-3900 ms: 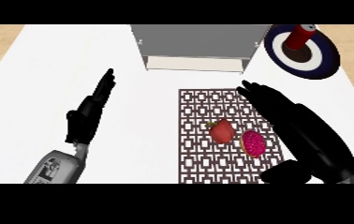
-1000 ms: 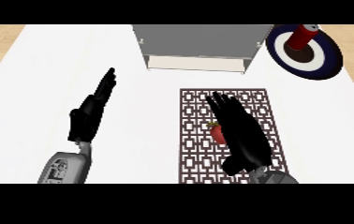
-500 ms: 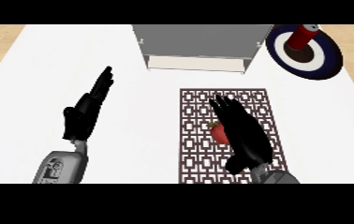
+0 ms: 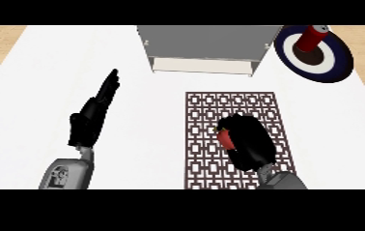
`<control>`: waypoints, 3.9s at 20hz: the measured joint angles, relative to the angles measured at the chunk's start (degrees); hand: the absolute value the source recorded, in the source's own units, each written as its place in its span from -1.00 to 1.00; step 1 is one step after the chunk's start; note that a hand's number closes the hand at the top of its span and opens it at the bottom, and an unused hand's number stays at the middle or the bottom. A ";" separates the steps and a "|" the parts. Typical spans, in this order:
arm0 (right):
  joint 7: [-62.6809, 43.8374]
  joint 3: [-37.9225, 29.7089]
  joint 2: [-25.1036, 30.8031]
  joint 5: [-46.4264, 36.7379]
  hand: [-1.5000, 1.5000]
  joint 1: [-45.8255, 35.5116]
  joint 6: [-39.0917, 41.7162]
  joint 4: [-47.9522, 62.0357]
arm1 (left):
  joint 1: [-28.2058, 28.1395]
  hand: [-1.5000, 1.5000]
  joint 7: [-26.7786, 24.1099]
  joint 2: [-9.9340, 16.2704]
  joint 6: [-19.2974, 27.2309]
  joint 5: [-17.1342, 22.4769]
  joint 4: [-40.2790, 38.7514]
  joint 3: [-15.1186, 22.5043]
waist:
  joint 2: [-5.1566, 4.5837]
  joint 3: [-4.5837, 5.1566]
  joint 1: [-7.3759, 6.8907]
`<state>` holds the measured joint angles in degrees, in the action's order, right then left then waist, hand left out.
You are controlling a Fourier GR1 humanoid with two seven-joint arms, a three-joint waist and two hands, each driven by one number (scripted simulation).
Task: Pick the bell pepper from the placemat and place it in the tiered shelf
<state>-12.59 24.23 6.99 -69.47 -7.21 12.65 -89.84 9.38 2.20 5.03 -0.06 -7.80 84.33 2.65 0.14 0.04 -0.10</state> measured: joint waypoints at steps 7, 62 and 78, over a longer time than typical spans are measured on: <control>3.18 -0.31 -0.25 -2.40 1.00 0.87 -2.96 -0.63 | 0.58 0.00 -0.75 -0.43 -0.44 -0.33 -1.55 -0.92 | 0.00 0.02 0.10; -57.59 -3.80 -6.28 0.36 1.00 -76.71 -23.66 26.55 | 2.30 0.00 0.11 -0.71 -1.34 -0.57 -2.49 -0.50 | 0.08 0.11 -2.13; -50.49 -8.17 -6.55 -6.57 1.00 -82.01 -27.81 47.33 | 1.13 0.00 -1.44 -1.16 -1.03 -1.07 -2.01 -0.23 | -0.47 0.06 -1.63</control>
<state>-63.08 16.06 0.44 -76.04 -89.21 -15.17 -42.51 10.50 0.76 3.87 -1.09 -8.87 82.32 2.41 -0.33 0.10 -1.73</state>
